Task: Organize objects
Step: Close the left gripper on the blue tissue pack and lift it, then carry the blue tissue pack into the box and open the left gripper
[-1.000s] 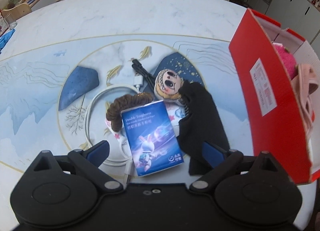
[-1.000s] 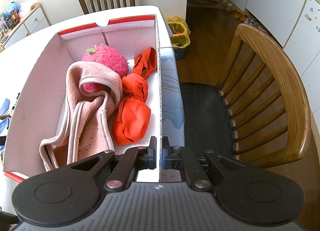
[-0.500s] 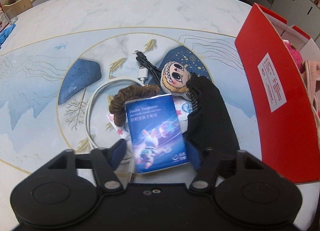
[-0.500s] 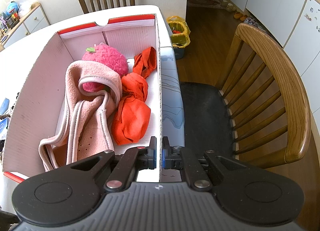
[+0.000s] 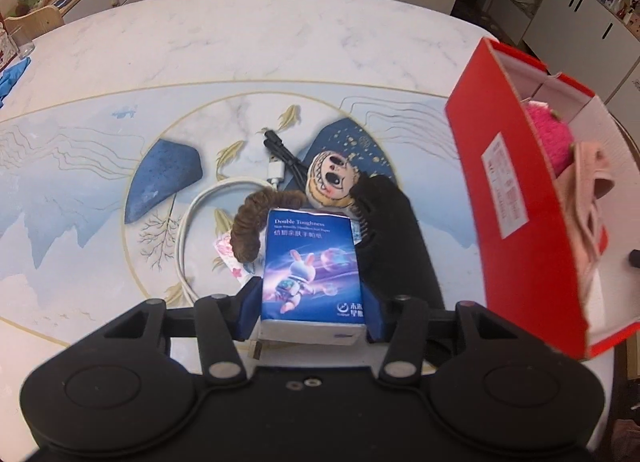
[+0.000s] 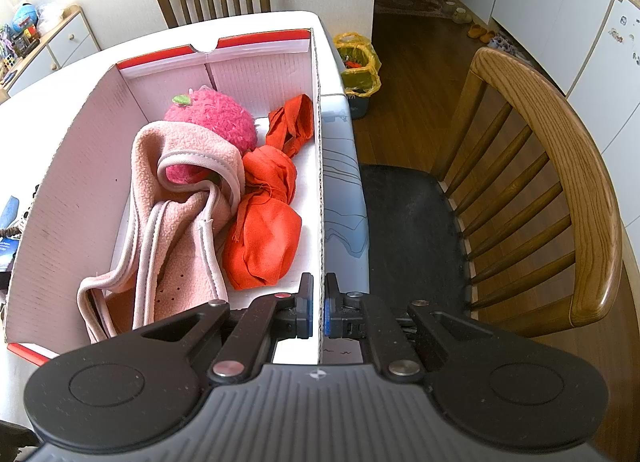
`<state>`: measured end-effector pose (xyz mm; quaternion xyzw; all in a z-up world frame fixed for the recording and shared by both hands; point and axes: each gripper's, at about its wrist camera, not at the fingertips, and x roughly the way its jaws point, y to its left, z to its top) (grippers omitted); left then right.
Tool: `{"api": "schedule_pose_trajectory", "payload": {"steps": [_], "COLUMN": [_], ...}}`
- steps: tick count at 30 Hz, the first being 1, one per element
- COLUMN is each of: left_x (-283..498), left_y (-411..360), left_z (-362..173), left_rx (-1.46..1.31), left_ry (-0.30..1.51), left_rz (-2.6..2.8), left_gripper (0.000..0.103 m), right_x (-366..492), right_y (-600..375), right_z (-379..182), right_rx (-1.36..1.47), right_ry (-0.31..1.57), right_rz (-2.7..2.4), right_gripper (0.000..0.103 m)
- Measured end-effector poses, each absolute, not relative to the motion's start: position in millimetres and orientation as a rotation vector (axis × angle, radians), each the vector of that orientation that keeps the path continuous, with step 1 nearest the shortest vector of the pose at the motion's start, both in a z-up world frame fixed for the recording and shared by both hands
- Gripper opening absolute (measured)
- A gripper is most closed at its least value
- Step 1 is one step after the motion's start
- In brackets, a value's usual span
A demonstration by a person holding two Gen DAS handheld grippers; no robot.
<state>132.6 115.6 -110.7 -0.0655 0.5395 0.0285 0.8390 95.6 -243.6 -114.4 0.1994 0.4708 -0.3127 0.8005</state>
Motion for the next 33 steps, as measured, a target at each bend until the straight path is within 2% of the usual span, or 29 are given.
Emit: {"api": "schedule_pose_trajectory", "payload": {"steps": [11,20,33], "left_x": [124,135,162], "left_y": [98,55,-18], "left_z": [-62,-25,-24], "left_rx": [-0.172,-0.155,-0.022], "left_ry": [1.059,0.955,0.946], "left_rz": [-0.021,-0.143,-0.281], "left_gripper": [0.049,0.049,0.049], "right_x": [95,95,93], "right_y": [-244,-244,-244], "right_z": [-113,-112,-113], "right_rx": [0.438,0.445,0.453], "right_ry": [1.003,0.998,0.991], "right_rz": [-0.674,-0.673,-0.669], "right_gripper": [0.004,0.005,0.004]}}
